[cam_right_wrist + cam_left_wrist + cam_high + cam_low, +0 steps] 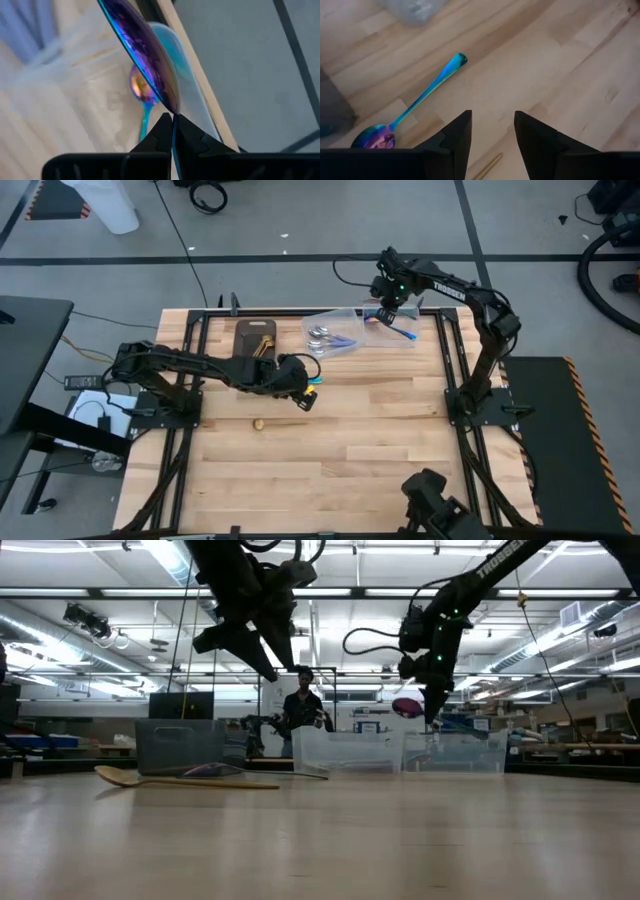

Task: Sort silverware by color (type)
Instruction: Put the blue spoon into the right transparent bin

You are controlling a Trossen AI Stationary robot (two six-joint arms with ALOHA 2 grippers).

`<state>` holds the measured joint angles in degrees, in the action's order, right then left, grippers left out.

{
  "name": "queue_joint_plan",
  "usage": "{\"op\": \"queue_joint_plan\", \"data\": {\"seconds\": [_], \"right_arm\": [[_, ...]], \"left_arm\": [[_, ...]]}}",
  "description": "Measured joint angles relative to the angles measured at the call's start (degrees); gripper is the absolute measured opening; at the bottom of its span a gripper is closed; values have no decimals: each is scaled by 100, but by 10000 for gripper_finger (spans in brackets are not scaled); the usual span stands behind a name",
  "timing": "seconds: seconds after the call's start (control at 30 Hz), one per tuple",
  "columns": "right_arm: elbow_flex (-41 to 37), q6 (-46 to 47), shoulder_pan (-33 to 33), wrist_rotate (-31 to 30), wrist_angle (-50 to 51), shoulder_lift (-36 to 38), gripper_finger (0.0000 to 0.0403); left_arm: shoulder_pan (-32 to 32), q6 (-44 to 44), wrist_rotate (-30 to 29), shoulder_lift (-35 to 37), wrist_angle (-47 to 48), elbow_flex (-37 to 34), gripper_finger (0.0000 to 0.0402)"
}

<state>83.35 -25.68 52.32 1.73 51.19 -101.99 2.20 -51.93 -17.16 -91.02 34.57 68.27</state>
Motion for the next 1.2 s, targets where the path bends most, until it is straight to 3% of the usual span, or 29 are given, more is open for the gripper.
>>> {"op": "queue_joint_plan", "data": {"seconds": [0.37,0.73,0.9,1.2], "right_arm": [[0,687,238,112,427,-394,12],[0,896,229,207,159,-221,12],[0,1516,229,463,687,-206,12],[0,1869,281,248,1151,-204,12]], "left_arm": [[103,-144,106,0,132,0,157],[104,-141,209,0,133,0,157],[102,-141,211,0,133,0,157],[100,-78,210,0,133,0,157]]}}
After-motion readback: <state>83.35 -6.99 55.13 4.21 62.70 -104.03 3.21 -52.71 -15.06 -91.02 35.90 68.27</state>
